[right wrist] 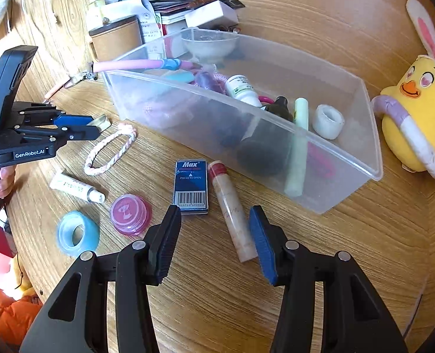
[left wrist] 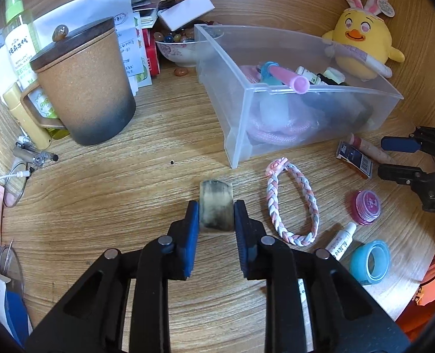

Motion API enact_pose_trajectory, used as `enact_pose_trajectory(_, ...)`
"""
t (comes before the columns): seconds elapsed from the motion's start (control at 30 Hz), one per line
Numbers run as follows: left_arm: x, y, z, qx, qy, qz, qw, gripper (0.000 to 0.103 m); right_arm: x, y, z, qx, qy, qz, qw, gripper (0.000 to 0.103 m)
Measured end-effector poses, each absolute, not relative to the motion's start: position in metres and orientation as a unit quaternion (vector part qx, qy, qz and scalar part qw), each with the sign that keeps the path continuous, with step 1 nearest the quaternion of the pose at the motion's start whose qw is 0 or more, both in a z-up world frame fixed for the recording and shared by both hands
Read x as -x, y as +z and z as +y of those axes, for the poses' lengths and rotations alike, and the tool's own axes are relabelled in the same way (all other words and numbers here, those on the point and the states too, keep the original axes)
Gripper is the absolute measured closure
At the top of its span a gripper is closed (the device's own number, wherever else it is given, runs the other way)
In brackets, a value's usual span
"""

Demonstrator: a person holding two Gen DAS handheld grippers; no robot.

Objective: Organize objects
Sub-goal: 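Place the block in the box with the left tool while the right moves the beige tube in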

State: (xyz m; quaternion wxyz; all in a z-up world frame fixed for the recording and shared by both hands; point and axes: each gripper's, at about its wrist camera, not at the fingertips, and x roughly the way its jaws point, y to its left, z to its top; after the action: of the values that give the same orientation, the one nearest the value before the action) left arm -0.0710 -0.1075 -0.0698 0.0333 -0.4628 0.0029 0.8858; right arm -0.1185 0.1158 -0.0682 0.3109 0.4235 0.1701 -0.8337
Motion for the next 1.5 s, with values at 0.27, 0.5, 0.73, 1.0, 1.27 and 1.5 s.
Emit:
enact_pose_trajectory(0.27, 0.058, -0.040, -0.119, 0.427, 0.904, -0.021, 0.016, 0.080, 0.137, -0.077, 0.110, -0.430, -0.836, 0.154, 0.304, 0.077)
enact_pose_trajectory(0.5, 0.057, -0.007, -0.112, 0.381, 0.924, -0.032, 0.021, 0.080, 0.131, -0.078, 0.120, -0.432, -0.839, 0.151, 0.295, 0.085)
enact_pose_trajectory(0.73, 0.064, 0.023, -0.092, 0.348, 0.936, -0.032, 0.037, 0.080, 0.128, -0.080, 0.120, -0.421, -0.846, 0.151, 0.291, 0.086)
enact_pose_trajectory(1.0, 0.088, 0.045, -0.055, 0.329, 0.942, -0.012, 0.061, 0.080, 0.108, -0.062, 0.126, -0.393, -0.859, 0.131, 0.300, 0.089)
enact_pose_trajectory(1.27, 0.129, 0.034, -0.026, 0.357, 0.931, -0.007, 0.071, 0.080, 0.091, -0.022, 0.143, -0.339, -0.883, 0.114, 0.302, 0.089)
enact_pose_trajectory(1.5, 0.156, 0.005, -0.016, 0.399, 0.914, -0.012, 0.077, 0.080, 0.087, 0.013, 0.154, -0.288, -0.904, 0.098, 0.300, 0.089)
